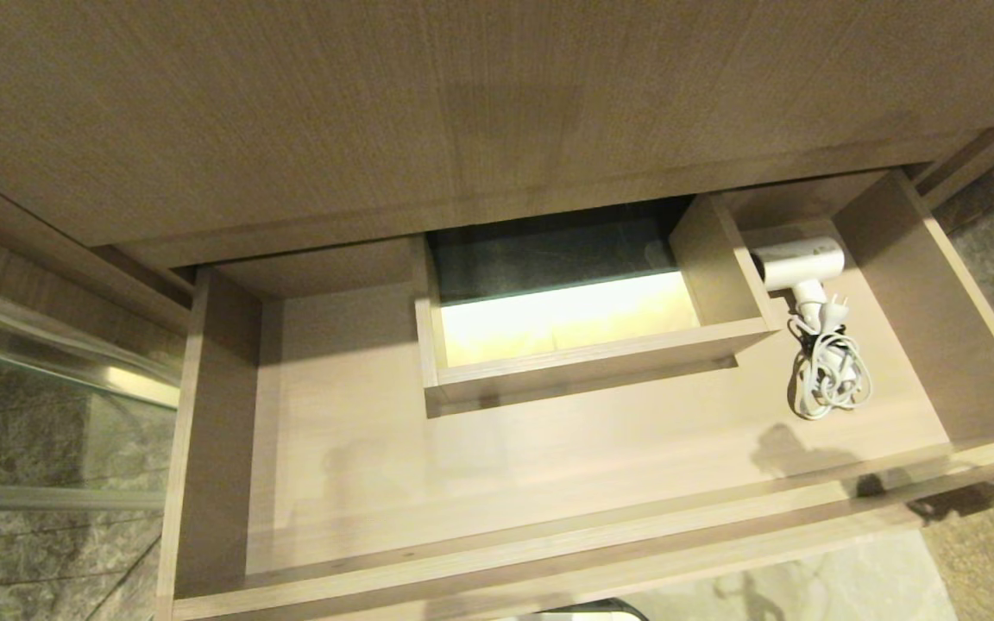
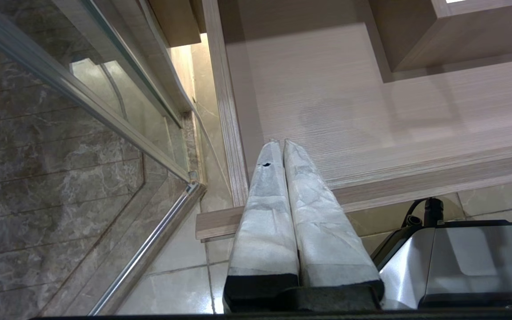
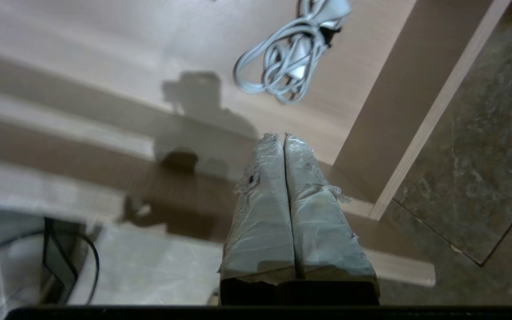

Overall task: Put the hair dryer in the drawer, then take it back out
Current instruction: Pull open the drawer, then pick up the hairdryer

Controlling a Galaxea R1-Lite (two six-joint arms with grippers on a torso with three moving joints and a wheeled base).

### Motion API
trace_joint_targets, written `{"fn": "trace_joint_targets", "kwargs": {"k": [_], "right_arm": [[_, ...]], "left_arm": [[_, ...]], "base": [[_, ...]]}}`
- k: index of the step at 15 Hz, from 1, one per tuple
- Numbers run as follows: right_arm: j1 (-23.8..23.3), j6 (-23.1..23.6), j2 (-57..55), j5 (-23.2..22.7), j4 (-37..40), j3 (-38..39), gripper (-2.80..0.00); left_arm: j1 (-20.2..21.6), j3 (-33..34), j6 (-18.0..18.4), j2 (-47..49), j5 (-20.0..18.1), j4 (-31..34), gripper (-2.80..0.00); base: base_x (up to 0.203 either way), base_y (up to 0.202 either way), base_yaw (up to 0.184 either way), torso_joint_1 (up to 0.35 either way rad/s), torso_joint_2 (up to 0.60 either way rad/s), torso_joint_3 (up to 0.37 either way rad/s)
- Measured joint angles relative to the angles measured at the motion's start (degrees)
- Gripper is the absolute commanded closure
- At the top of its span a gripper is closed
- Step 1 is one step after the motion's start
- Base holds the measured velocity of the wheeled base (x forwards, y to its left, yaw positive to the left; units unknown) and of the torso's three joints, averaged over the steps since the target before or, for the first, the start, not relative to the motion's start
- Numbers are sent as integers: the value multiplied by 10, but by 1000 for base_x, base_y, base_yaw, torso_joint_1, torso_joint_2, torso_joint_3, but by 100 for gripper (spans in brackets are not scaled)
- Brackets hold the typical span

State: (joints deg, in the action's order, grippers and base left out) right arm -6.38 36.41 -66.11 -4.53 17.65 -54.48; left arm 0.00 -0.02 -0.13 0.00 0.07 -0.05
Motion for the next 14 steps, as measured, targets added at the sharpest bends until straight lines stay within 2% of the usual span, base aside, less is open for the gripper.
{"fn": "trace_joint_targets", "kwargs": {"k": [3,5,6,9,14], "right_arm": [[-13,-83,-80,5,-10,-56,0],[-21,-116,-142,23,-12,-93,0],[-26,-125,-174,33,-13,-113,-280],[-38,-152,-263,45,-33,-173,-280],[-42,-170,-373,42,-72,-244,-280]], "left_arm": [[0,0,0,0,0,0,0],[0,0,0,0,0,0,0],[0,0,0,0,0,0,0],[0,0,0,0,0,0,0],[0,0,0,0,0,0,0]], "base": [[0,0,0,0,0,0],[0,0,0,0,0,0],[0,0,0,0,0,0],[0,0,0,0,0,0],[0,0,0,0,0,0]]}}
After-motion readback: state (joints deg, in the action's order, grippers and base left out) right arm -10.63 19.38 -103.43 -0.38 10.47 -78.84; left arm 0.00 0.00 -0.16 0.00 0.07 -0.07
